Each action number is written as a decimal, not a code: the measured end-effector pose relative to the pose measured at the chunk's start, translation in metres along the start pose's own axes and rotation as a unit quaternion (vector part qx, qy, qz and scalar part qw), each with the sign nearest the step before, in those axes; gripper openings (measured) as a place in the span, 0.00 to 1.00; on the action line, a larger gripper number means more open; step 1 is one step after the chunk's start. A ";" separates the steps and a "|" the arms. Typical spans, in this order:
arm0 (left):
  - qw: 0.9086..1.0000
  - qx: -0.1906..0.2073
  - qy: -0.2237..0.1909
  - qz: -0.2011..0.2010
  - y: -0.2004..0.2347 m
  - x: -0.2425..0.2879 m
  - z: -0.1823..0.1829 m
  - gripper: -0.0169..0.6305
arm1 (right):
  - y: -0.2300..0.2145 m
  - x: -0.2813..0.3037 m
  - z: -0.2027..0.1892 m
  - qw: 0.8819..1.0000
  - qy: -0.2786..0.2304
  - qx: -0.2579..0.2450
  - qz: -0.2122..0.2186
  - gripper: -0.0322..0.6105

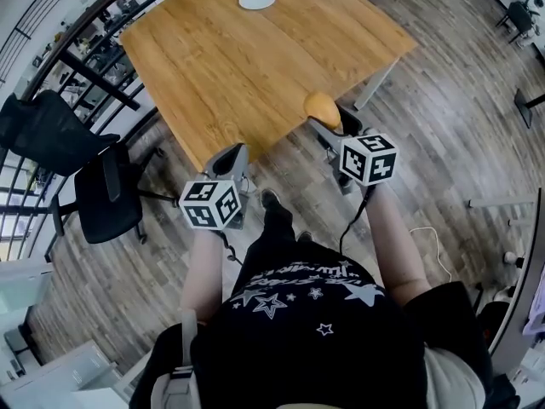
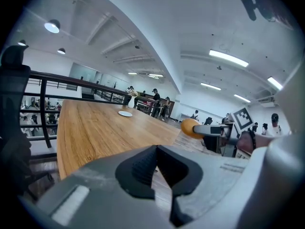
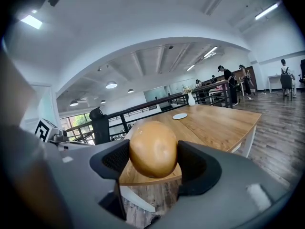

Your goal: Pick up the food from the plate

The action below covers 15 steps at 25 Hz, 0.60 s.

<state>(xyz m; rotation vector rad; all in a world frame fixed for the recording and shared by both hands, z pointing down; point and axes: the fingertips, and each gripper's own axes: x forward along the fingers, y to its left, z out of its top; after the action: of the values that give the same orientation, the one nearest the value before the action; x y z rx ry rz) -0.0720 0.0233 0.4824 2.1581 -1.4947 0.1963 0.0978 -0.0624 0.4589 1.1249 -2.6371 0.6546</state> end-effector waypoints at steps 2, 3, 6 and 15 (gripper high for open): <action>1.000 0.004 -0.002 -0.001 -0.011 -0.005 -0.001 0.03 | 0.002 -0.011 -0.002 1.000 -0.002 -0.002 0.003 0.55; 1.000 0.007 -0.004 -0.001 -0.018 -0.008 -0.001 0.03 | 0.003 -0.018 -0.002 1.000 -0.004 -0.003 0.005 0.55; 1.000 0.017 -0.012 -0.001 -0.040 -0.017 0.002 0.03 | 0.004 -0.039 0.000 1.000 -0.011 -0.006 0.010 0.55; 0.999 0.046 -0.017 0.002 -0.081 -0.028 -0.002 0.03 | 0.012 -0.070 -0.008 0.999 -0.004 -0.019 0.030 0.55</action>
<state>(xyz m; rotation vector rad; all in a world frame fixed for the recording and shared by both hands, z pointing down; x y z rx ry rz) -0.0092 0.0693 0.4473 2.2413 -1.5368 0.2352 0.1374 -0.0070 0.4384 1.0449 -2.6873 0.6105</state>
